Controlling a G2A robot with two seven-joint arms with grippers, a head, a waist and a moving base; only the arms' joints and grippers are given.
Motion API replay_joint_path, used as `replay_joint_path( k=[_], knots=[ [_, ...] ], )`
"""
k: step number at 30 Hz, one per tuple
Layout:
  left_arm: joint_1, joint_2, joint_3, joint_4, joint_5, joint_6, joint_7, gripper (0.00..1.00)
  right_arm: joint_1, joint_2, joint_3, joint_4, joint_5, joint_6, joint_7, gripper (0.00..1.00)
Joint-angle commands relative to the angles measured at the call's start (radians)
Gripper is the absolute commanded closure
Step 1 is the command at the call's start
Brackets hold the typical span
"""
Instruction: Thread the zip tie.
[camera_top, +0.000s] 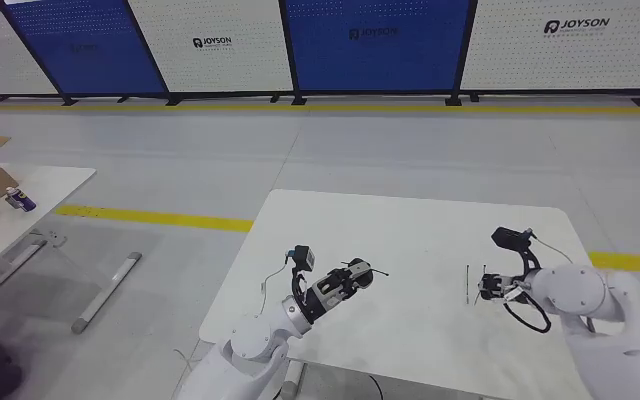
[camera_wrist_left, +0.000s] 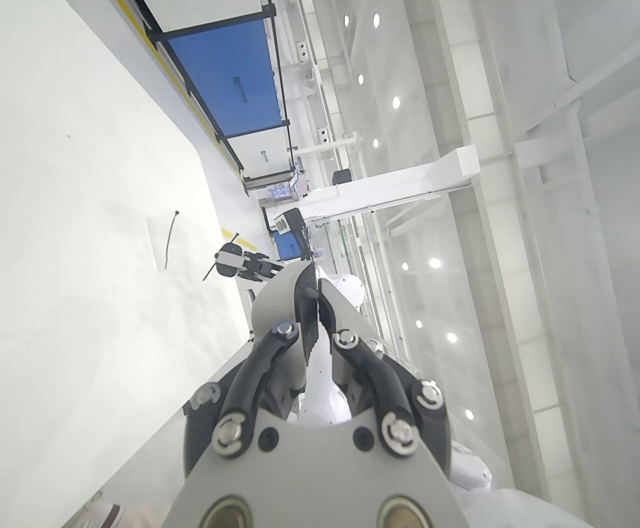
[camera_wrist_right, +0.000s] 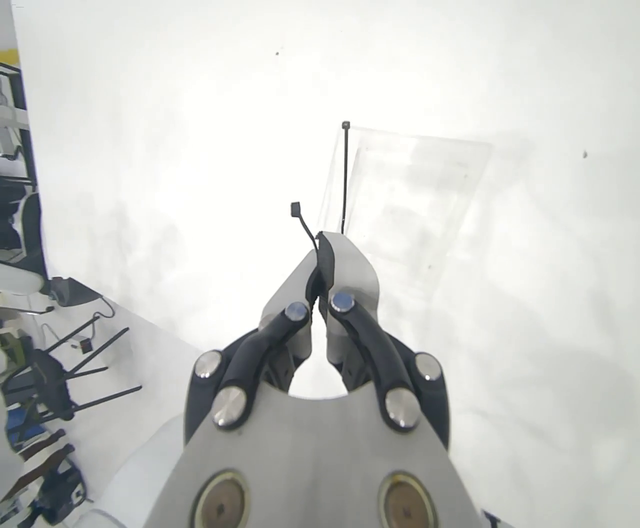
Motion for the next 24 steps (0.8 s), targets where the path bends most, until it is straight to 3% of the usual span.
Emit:
replay_joint_path(
  k=[1,5,11,17,24],
  knots=[
    [0.0,0.0,0.0,0.0,0.0,0.0,0.0,1.0,-0.003,-0.003,0.011,-0.006,0.051,0.013,-0.029,1.0],
    [0.0,0.0,0.0,0.0,0.0,0.0,0.0,1.0,-0.029,-0.004,0.079,-0.049,0.196,0.017,-0.111,1.0],
    [0.0,0.0,0.0,0.0,0.0,0.0,0.0,1.0,-0.113,-0.003,0.16,-0.16,0.364,-0.029,-0.218,1.0],
    [0.0,0.0,0.0,0.0,0.0,0.0,0.0,1.0,-0.166,-0.004,0.166,-0.241,0.424,-0.038,-0.298,1.0],
    [0.0,0.0,0.0,0.0,0.0,0.0,0.0,1.0,-0.166,-0.004,0.166,-0.241,0.424,-0.038,-0.298,1.0]
  ],
)
